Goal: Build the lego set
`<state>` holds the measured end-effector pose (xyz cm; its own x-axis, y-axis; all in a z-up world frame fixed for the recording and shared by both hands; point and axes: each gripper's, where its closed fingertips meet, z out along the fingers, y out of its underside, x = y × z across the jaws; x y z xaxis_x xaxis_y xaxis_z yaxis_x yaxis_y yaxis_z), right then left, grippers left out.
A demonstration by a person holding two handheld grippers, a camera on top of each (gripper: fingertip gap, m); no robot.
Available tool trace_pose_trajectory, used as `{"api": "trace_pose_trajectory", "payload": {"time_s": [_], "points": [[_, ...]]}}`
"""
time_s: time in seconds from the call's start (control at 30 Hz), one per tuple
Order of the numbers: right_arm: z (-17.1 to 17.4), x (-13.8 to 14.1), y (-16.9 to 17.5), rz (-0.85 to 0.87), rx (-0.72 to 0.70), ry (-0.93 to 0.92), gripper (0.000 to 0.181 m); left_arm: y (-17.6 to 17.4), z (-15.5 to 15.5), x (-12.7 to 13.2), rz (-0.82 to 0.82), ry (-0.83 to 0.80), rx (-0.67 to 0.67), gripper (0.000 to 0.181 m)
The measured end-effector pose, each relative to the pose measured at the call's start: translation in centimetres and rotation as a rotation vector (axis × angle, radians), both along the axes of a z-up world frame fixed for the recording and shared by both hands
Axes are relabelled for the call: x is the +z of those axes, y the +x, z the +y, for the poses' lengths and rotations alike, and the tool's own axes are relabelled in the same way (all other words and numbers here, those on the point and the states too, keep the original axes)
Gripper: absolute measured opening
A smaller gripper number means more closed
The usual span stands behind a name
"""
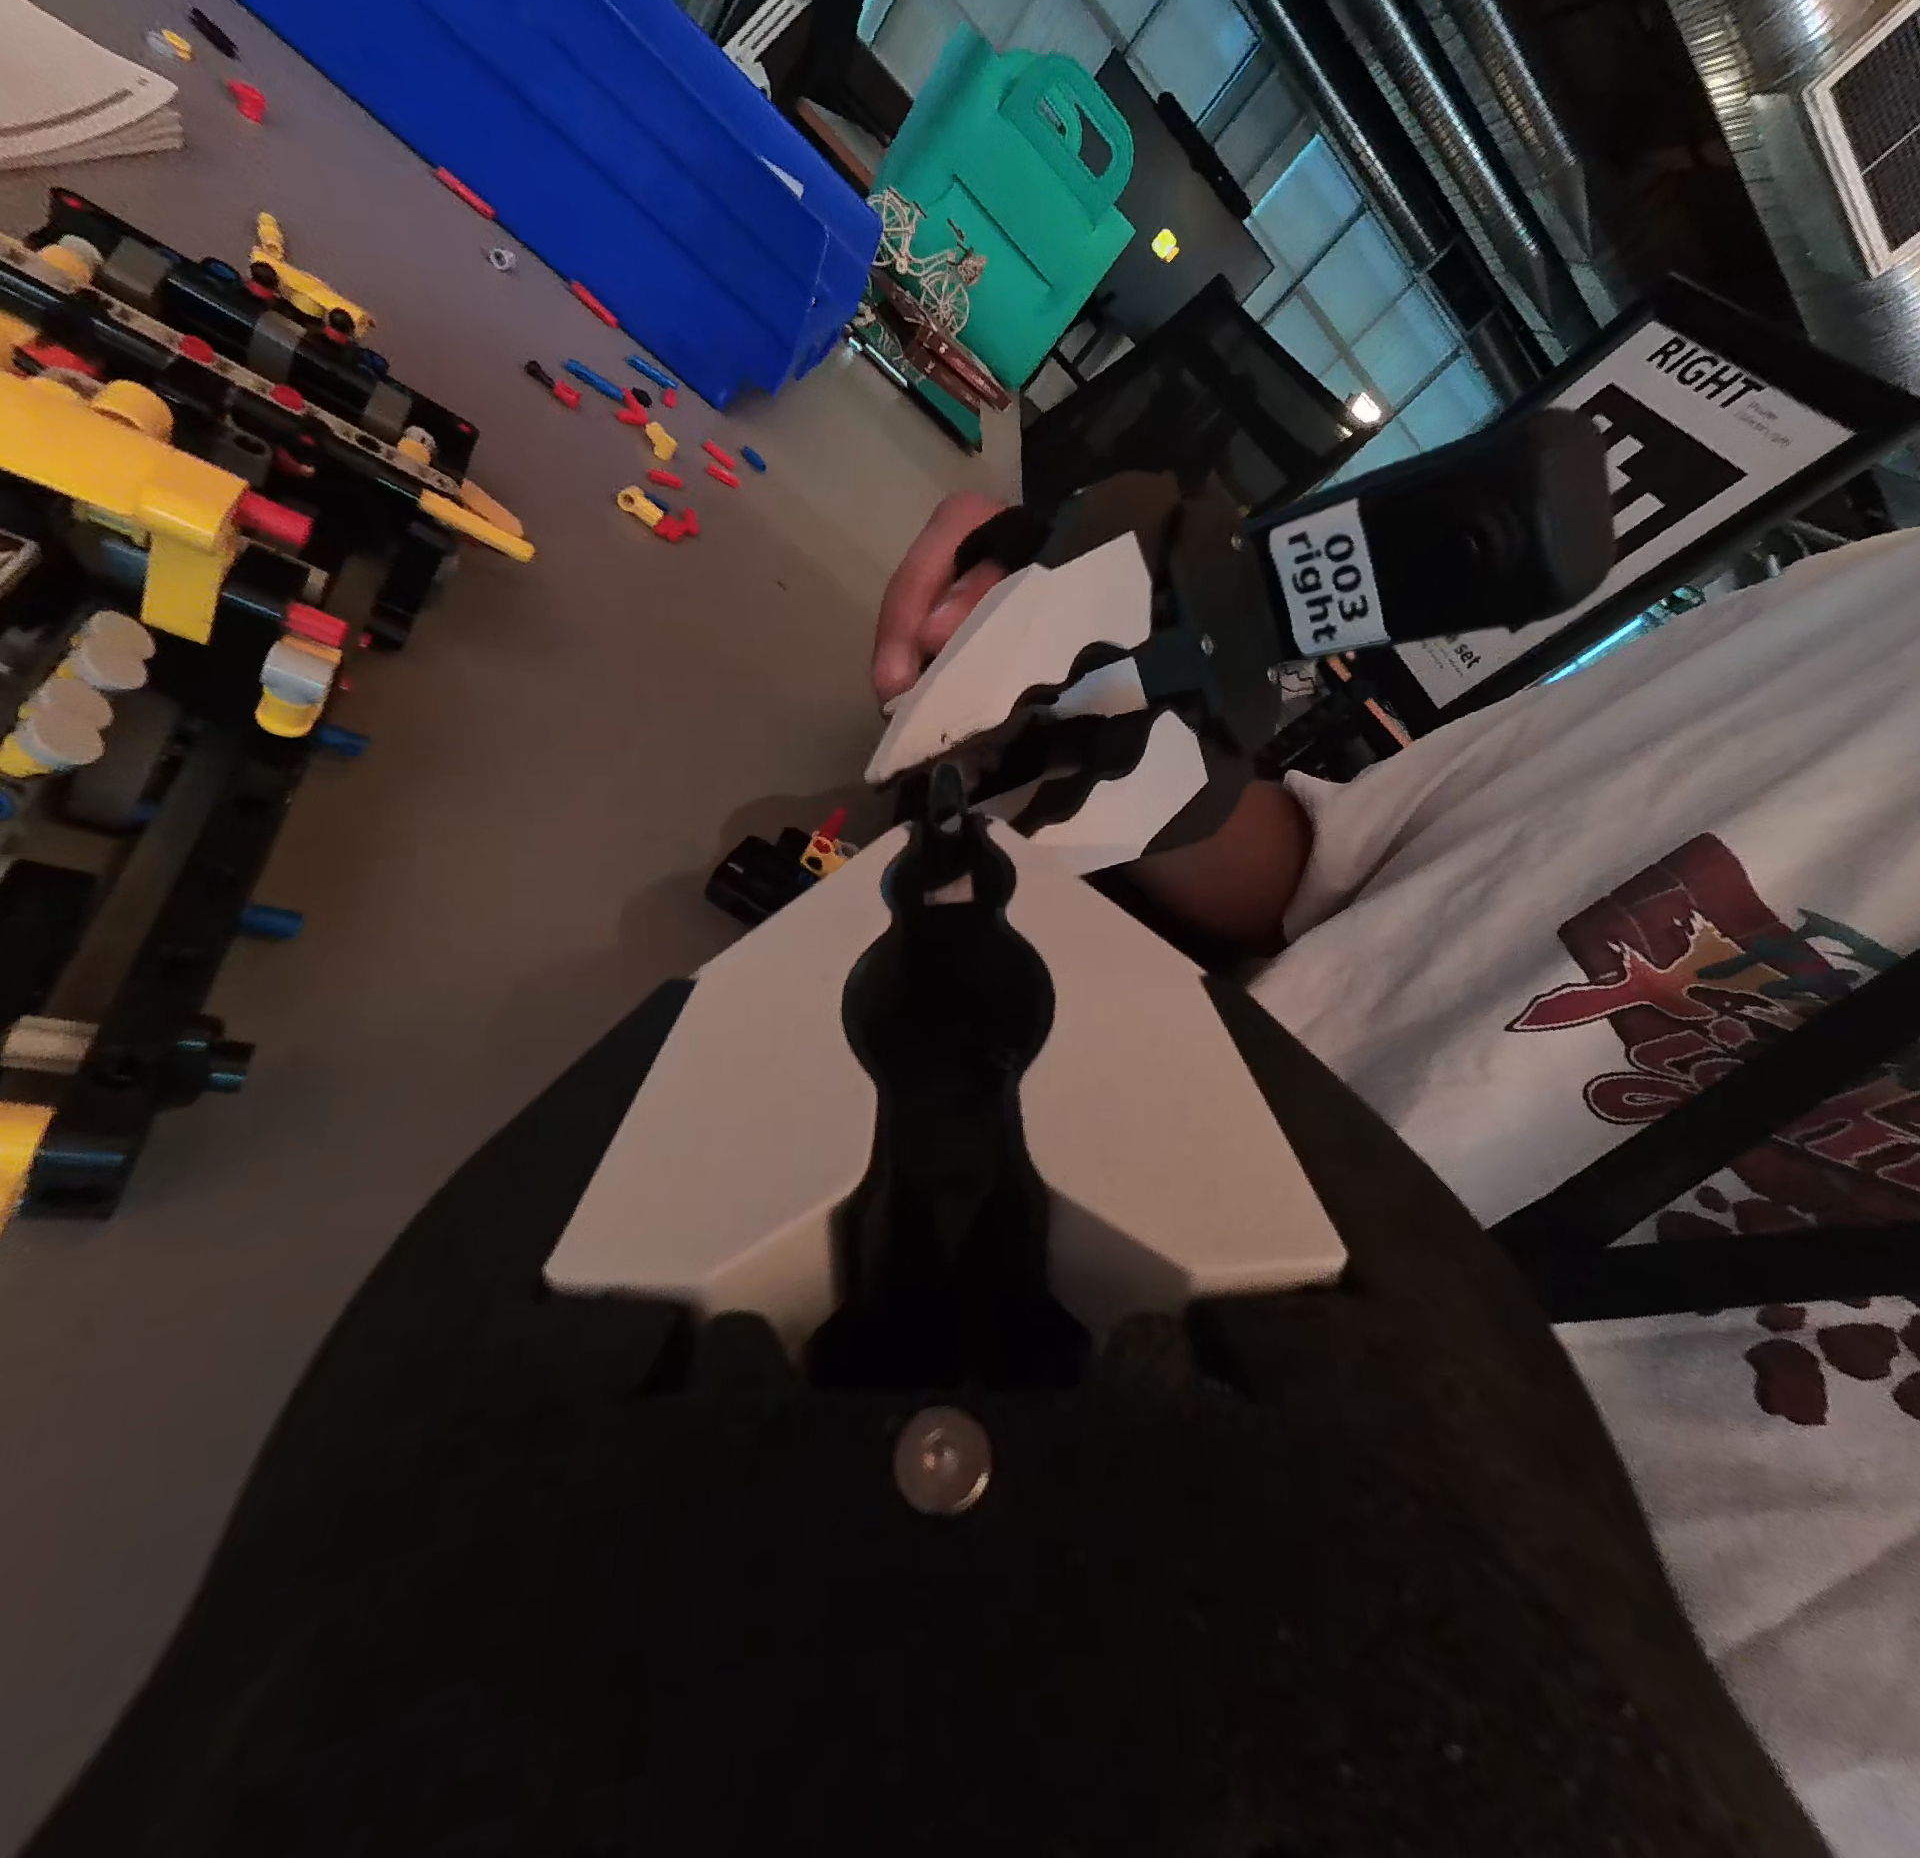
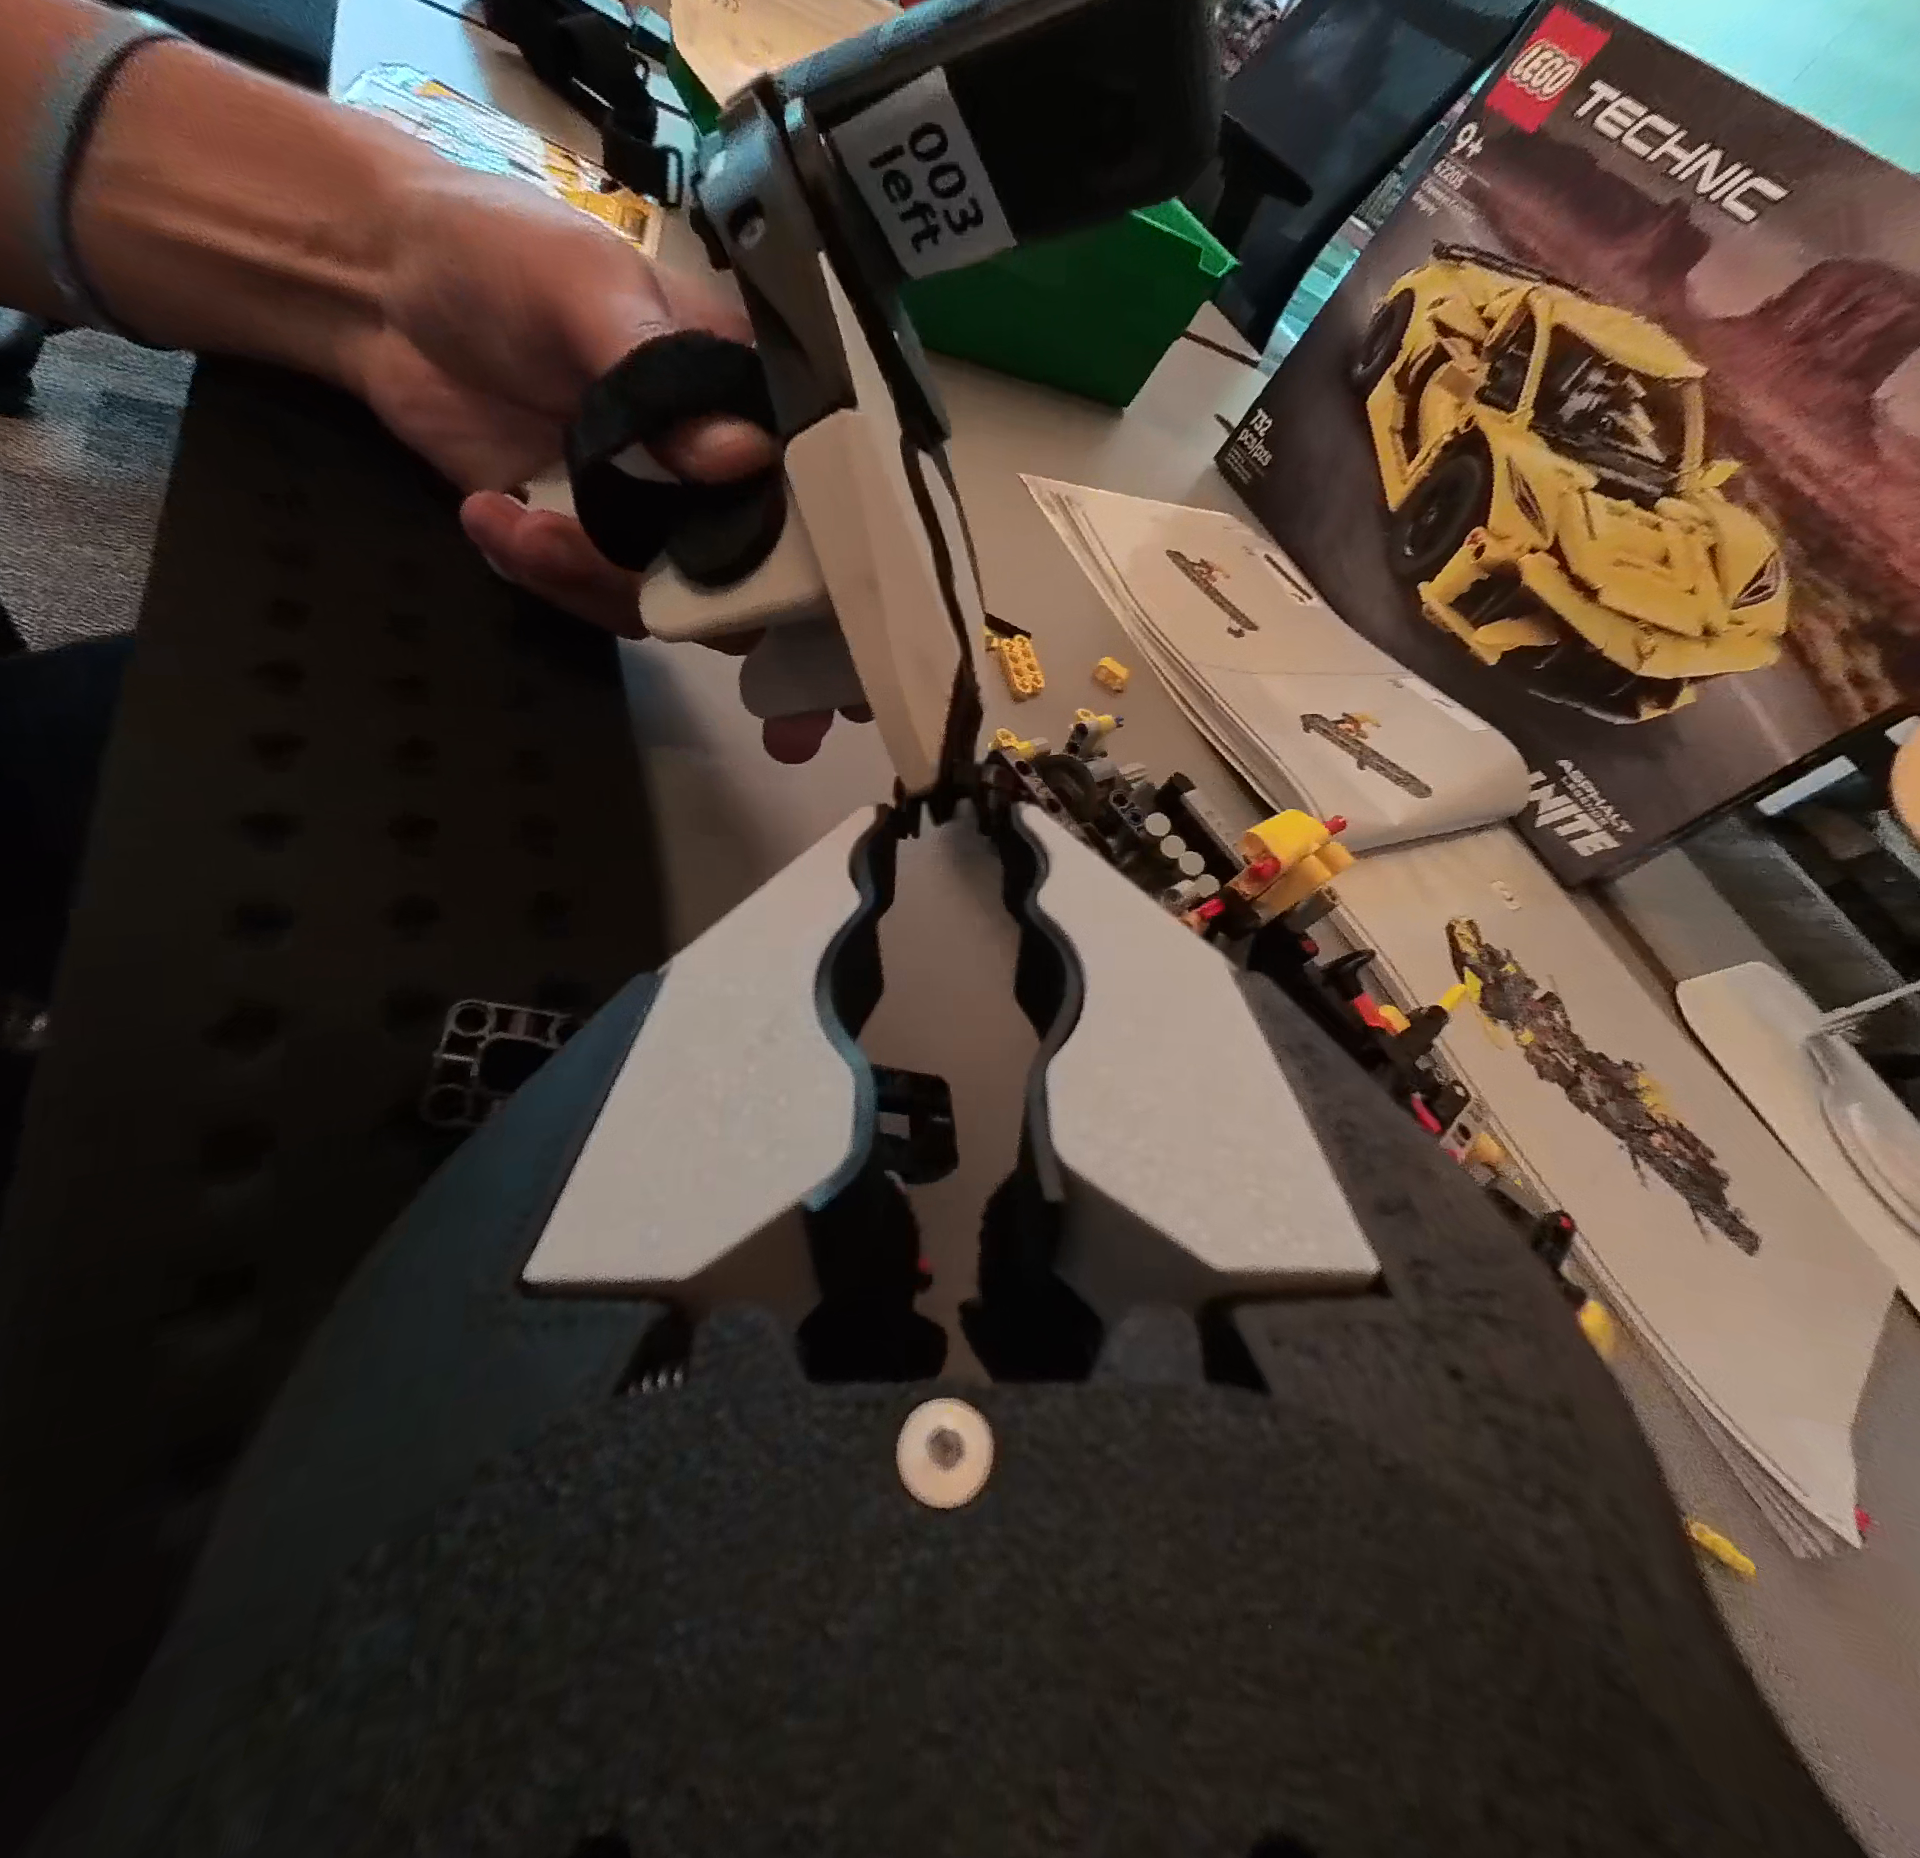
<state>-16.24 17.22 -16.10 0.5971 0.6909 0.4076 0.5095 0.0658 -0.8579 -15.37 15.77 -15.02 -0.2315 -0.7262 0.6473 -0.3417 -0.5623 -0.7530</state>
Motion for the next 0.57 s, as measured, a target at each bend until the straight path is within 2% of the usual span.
{"api": "trace_pose_trajectory", "payload": {"time_s": [0.23,0.33,0.4,0.47,0.57], "points": [[0.0,-0.4,0.0,0.008,0.004,-0.034,0.019,0.0,0.1,-0.2,0.012,0.062,0.020,0.008],[-0.5,-0.4,1.1,0.036,-0.045,-0.113,0.019,-0.5,-0.1,-0.3,0.029,0.117,-0.004,0.008],[-2.0,0.1,2.7,0.096,-0.117,-0.225,0.021,-1.1,-0.6,-0.8,0.067,0.225,-0.048,0.008],[-4.4,0.1,3.5,0.232,-0.176,-0.397,0.020,-1.7,-1.6,-1.5,0.111,0.338,-0.126,0.008],[-8.0,-2.2,2.4,0.398,-0.241,-0.719,0.022,-2.4,-3.5,-2.9,0.183,0.434,-0.281,0.008]]}}
